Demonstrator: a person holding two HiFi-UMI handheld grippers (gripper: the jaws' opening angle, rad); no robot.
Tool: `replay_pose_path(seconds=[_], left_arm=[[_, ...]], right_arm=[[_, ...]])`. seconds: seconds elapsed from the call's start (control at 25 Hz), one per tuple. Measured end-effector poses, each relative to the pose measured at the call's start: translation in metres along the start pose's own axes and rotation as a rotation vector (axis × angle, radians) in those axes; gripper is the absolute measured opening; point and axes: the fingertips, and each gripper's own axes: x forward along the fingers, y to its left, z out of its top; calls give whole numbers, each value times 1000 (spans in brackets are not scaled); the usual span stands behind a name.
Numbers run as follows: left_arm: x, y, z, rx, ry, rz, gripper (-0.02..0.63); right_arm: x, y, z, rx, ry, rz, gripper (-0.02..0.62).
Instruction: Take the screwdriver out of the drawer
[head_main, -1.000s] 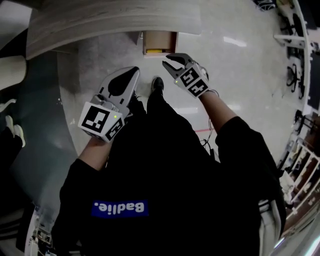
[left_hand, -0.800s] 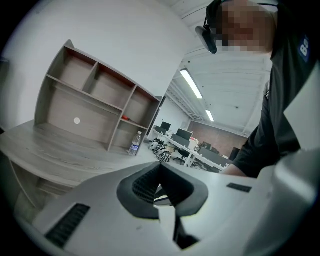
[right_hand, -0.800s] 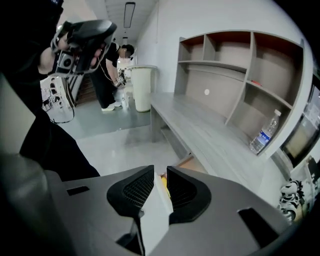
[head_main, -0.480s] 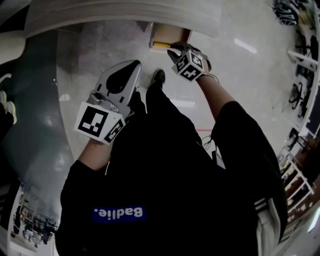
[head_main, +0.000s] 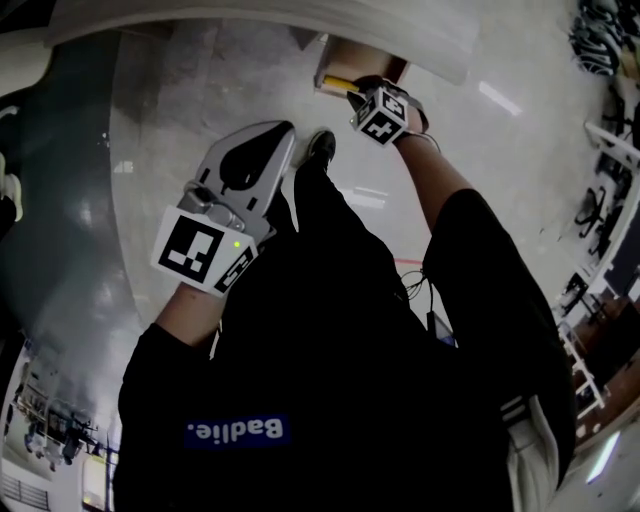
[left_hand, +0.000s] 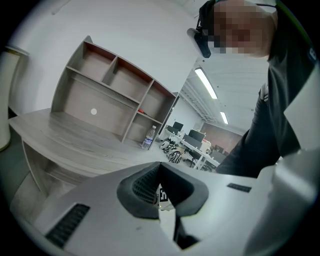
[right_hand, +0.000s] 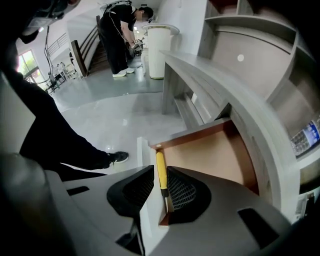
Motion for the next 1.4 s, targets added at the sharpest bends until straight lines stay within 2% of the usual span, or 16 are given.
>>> replay_pose_path(seconds=[0.48, 0.8, 1.12, 1.4], left_arm=[[-2, 21, -22, -55, 15, 54, -3], [-13, 30, -38, -95, 25, 81, -3], [-16, 40, -39, -111, 23, 99, -3], [-17, 42, -47, -129, 30, 95, -3]], right_arm=[[48, -5, -12, -114, 71, 65, 100], [72, -7, -22, -88, 115, 106, 97], [84, -6, -27, -114, 155, 159, 67], [91, -2, -35, -94, 175, 243, 60]])
